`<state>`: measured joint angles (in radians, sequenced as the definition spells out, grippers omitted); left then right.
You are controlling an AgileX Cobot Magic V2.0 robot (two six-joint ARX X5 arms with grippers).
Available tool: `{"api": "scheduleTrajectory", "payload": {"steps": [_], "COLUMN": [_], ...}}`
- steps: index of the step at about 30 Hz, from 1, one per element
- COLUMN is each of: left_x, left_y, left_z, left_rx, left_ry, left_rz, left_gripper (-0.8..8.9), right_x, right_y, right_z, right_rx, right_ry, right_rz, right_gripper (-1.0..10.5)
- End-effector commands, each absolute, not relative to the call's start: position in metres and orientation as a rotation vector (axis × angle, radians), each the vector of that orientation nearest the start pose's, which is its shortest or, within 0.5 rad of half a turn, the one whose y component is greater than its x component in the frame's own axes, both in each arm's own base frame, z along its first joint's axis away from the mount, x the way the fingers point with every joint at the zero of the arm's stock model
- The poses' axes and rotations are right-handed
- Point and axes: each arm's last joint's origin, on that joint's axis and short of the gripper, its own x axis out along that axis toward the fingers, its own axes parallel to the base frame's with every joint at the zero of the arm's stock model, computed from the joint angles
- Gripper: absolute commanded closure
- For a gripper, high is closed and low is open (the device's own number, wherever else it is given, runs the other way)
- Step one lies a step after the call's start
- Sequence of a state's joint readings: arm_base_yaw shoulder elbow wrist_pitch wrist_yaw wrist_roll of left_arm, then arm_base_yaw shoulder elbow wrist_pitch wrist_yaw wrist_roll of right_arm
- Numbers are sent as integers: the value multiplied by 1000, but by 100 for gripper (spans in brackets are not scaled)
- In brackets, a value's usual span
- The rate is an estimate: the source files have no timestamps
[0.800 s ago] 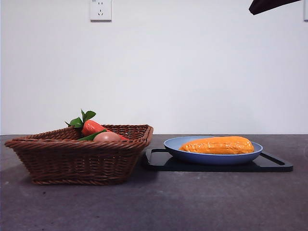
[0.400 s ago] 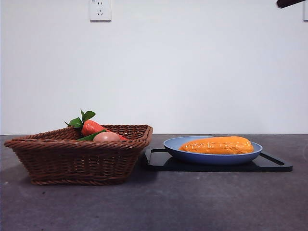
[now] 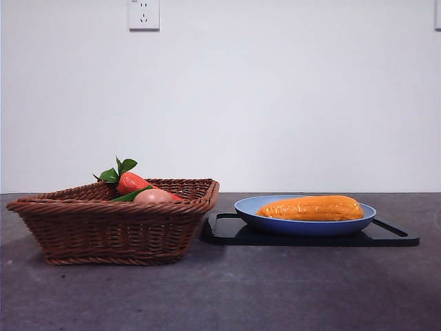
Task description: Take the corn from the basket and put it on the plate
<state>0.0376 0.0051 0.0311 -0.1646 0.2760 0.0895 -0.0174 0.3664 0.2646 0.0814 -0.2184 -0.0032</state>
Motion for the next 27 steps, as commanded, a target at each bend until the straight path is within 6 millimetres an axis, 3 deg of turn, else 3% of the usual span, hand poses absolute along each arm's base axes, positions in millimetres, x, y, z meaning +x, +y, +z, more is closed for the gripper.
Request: {"api": "scheduleTrajectory", "payload": {"steps": [1, 12, 27], "left_x": [96, 96, 96], "left_y": [-4, -4, -4], "left_z": [149, 149, 149], "left_rx": [59, 59, 59], "left_ry": [149, 149, 148], "left_rz": [-243, -243, -243], "left_gripper": [806, 806, 806], "right_x": [114, 104, 96], "right_y": [1, 0, 1], "right_z": [215, 173, 151], "right_rx": [-8, -10, 7], "right_ry": [0, -27, 161], "right_rz": [148, 109, 117], "right_gripper": [942, 942, 942]}}
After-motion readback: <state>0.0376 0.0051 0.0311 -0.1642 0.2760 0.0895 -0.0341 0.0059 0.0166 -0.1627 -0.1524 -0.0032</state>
